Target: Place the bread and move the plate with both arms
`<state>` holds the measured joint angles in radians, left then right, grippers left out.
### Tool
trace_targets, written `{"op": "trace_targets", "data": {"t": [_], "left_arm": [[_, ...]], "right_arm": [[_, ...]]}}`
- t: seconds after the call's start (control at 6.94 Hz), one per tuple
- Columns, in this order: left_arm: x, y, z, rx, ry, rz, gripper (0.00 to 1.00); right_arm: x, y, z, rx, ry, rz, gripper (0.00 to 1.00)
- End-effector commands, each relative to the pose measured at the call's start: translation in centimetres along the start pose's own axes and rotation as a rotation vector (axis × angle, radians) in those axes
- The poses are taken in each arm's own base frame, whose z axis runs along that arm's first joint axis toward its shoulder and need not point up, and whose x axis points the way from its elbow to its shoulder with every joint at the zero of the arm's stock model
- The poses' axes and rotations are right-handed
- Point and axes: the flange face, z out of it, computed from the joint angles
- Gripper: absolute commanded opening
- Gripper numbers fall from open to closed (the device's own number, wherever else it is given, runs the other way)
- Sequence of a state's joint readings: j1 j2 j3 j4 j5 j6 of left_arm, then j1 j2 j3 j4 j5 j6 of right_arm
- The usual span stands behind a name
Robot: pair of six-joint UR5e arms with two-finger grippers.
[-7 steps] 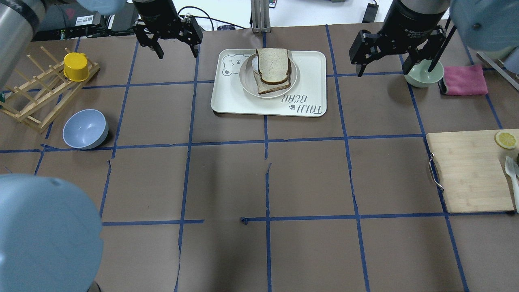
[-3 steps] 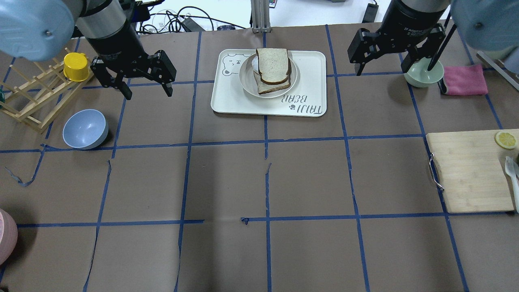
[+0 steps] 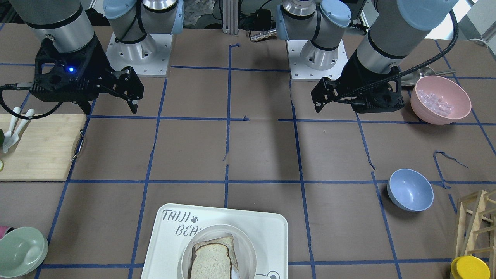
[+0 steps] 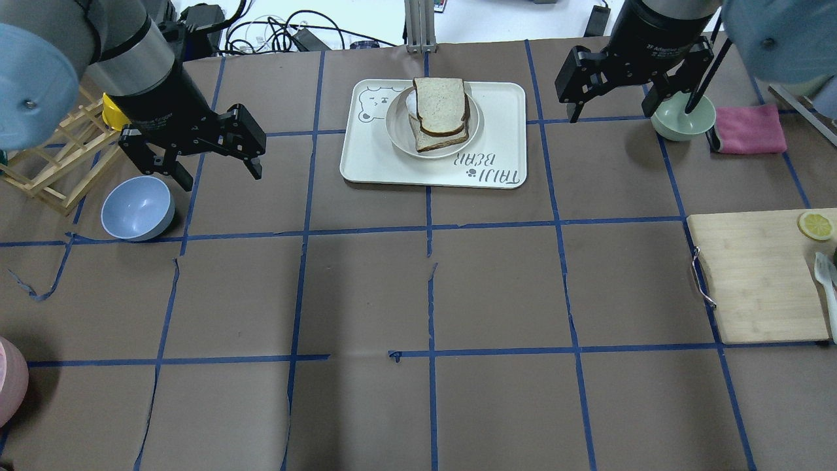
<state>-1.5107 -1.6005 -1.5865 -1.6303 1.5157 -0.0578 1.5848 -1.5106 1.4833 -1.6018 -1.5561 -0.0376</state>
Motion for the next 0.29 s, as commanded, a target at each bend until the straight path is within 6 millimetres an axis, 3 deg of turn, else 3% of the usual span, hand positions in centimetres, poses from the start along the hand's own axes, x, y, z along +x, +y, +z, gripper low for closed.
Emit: {"op": "trace_targets", "data": {"t": [0.0,0.14], "left_arm": [[-0.54,0.33,0.10,-0.002,0.001,-0.014,1.00],[-0.54,0.38,0.03,0.000,0.001,-0.016,1.00]], "right_arm": [[-1.12,0.27,-0.07,0.000,-0.002,-0.020,1.00],[-1.21,0.29,0.17,-0.006,-0.002,-0.022,1.00]]}}
